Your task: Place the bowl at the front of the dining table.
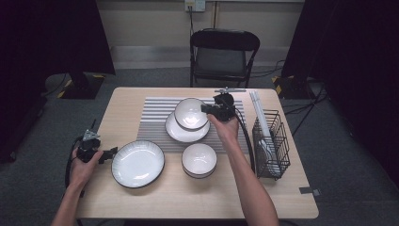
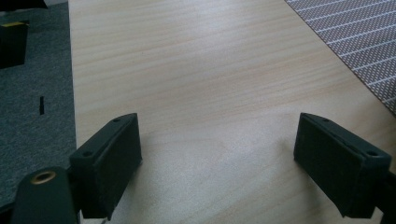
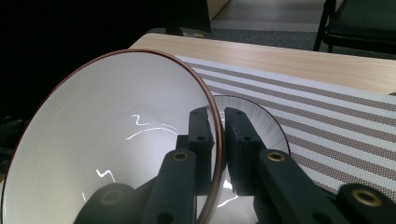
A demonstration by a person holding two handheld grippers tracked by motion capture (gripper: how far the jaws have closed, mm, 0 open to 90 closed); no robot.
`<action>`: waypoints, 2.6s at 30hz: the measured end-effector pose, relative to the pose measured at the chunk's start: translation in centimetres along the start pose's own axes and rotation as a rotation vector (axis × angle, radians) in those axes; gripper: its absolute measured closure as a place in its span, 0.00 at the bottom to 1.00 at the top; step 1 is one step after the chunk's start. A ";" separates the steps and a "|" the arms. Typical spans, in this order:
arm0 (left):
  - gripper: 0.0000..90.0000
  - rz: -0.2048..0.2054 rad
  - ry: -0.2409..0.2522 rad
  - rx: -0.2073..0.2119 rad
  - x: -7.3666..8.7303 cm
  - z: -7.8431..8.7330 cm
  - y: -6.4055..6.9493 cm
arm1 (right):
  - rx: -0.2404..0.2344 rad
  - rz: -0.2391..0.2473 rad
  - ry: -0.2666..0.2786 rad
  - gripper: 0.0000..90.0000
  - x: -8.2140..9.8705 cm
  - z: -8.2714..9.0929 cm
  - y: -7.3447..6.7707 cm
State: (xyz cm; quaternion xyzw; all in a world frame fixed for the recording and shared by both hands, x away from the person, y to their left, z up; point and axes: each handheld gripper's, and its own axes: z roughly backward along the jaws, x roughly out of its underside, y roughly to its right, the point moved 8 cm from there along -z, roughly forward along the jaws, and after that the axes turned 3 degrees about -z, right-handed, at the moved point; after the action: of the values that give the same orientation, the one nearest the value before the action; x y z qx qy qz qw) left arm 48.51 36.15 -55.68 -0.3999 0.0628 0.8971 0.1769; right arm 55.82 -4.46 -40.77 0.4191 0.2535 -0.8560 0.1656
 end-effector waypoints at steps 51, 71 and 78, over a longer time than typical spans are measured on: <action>0.16 -0.002 0.001 0.007 0.0 0.0 0.0 | 0.093 -0.062 -0.107 0.91 1.9 -8.0 3.4; 0.16 -0.002 0.001 0.007 0.0 0.0 0.0 | 0.108 -0.070 -0.172 0.91 3.8 -9.9 4.0; 0.16 -0.002 0.001 0.007 0.0 0.0 0.0 | 0.103 -0.084 -0.181 0.92 4.0 -10.2 4.2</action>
State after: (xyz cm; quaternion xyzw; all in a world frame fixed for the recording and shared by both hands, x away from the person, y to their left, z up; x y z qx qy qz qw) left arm 48.53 36.14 -55.68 -0.3999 0.0656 0.8965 0.1792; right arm 61.96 -2.37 -50.50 0.3371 0.2106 -0.9083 0.1303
